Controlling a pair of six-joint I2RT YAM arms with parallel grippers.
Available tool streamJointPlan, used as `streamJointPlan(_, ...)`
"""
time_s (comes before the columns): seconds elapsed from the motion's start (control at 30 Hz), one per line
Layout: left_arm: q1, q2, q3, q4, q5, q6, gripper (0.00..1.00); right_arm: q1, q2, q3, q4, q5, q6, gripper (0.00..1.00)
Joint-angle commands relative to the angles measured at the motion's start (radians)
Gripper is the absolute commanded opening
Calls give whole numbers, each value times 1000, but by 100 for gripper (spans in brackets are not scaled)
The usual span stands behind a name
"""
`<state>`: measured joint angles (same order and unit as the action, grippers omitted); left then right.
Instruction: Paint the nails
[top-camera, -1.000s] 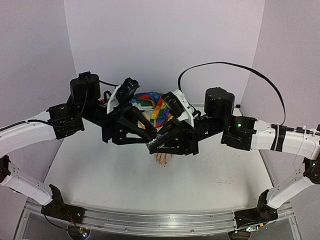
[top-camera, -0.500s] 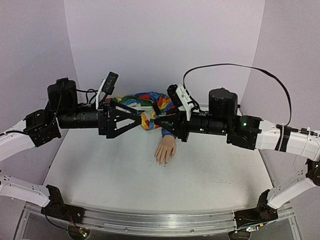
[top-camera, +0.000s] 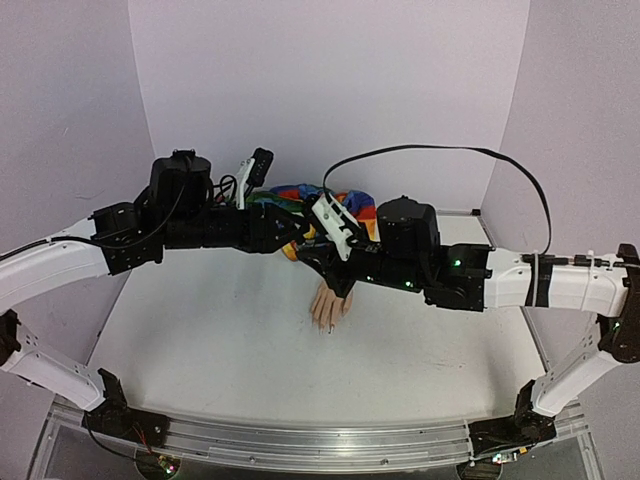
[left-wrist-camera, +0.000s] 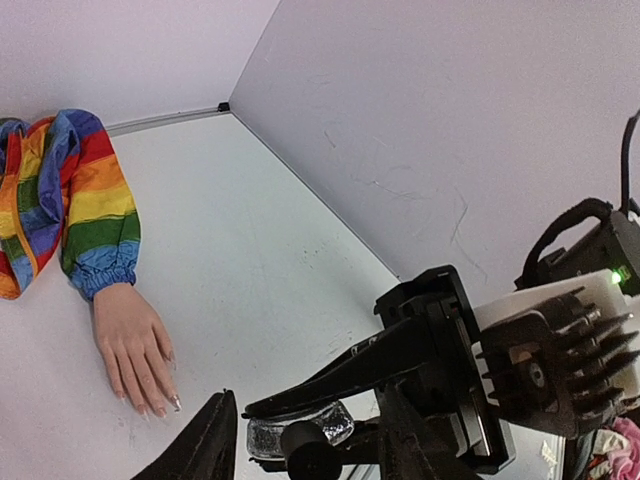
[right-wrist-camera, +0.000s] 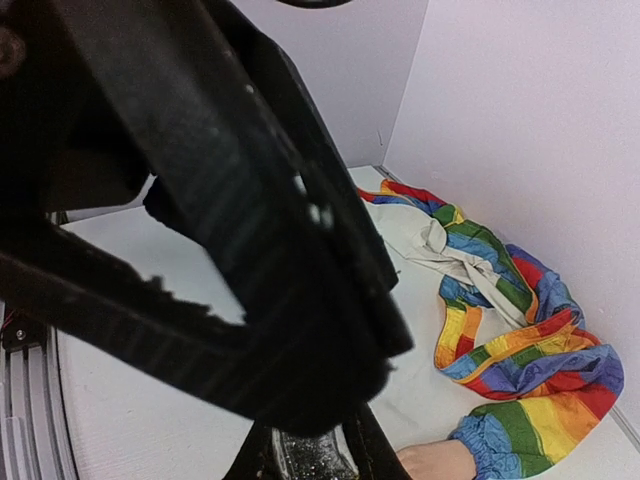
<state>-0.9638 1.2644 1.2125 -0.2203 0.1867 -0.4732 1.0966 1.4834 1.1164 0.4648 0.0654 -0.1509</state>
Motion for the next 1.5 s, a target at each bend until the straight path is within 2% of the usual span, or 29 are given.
streamJointPlan(0.0, -7, 12, 58, 21, -62, -5, 43, 14, 10, 61, 67, 59, -18, 0)
streamJointPlan(0.13, -10, 26, 63, 23, -56, -2, 25, 17, 17, 68, 76, 49, -14, 0)
streamJointPlan(0.23, -16, 44, 75, 30, 5, 21, 14, 17, 15, 69, 86, 37, 3, 0)
streamJointPlan(0.33, -16, 67, 79, 55, 156, 87, 4, 19, 3, 75, 88, -11, 24, 0)
streamJointPlan(0.4, -16, 72, 70, 73, 315, 164, 0, 17, -24, 71, 87, -86, 32, 0)
streamJointPlan(0.47, -17, 71, 59, 87, 625, 262, 0, 3, -68, 63, 74, -276, 50, 0)
streamJointPlan(0.53, -21, 59, 43, 94, 866, 350, 0, -47, -120, 47, 76, -632, 93, 0)
streamJointPlan(0.6, -23, 34, 32, 95, 1011, 405, 0, -79, -139, 71, 100, -1011, 172, 0)
streamJointPlan(0.63, -24, 17, 32, 95, 1049, 425, 0, -80, -136, 95, 112, -1130, 221, 0)
streamJointPlan(0.67, -24, -6, 33, 95, 1075, 440, 0, -78, -126, 113, 140, -1232, 276, 0)
streamJointPlan(0.7, -24, -21, 34, 96, 1088, 455, 0, -74, -126, 118, 168, -1255, 328, 0)
streamJointPlan(0.77, -24, -48, 35, 96, 1095, 471, 0, -70, -152, 90, 181, -1210, 320, 0)
streamJointPlan(0.87, -24, -71, 28, 97, 1034, 472, 0, -70, -193, 36, 176, -1091, 281, 0)
streamJointPlan(0.9, -24, -79, 24, 98, 988, 466, 4, -70, -202, 26, 169, -1056, 265, 0)
streamJointPlan(0.93, -24, -86, 16, 97, 933, 448, 14, -70, -211, 20, 143, -1005, 237, 0)
streamJointPlan(1.0, -25, -111, -7, 97, 796, 409, 43, -70, -224, 10, 77, -894, 170, 0)
streamJointPlan(1.03, -23, -126, -22, 96, 697, 386, 54, -70, -229, 4, 42, -822, 140, 0)
streamJointPlan(1.1, -23, -160, -57, 87, 578, 356, 68, -70, -241, -17, -9, -686, 73, 0)
streamJointPlan(1.2, -23, -212, -100, 63, 392, 285, 96, -70, -251, -50, -26, -485, 35, 0)
streamJointPlan(1.37, -23, -230, -77, -88, -47, 94, 100, -66, -199, -51, -15, -217, 35, 0)
streamJointPlan(1.47, -23, -201, -40, -136, -146, 2, 99, -52, -130, -21, -14, -76, 37, 0)
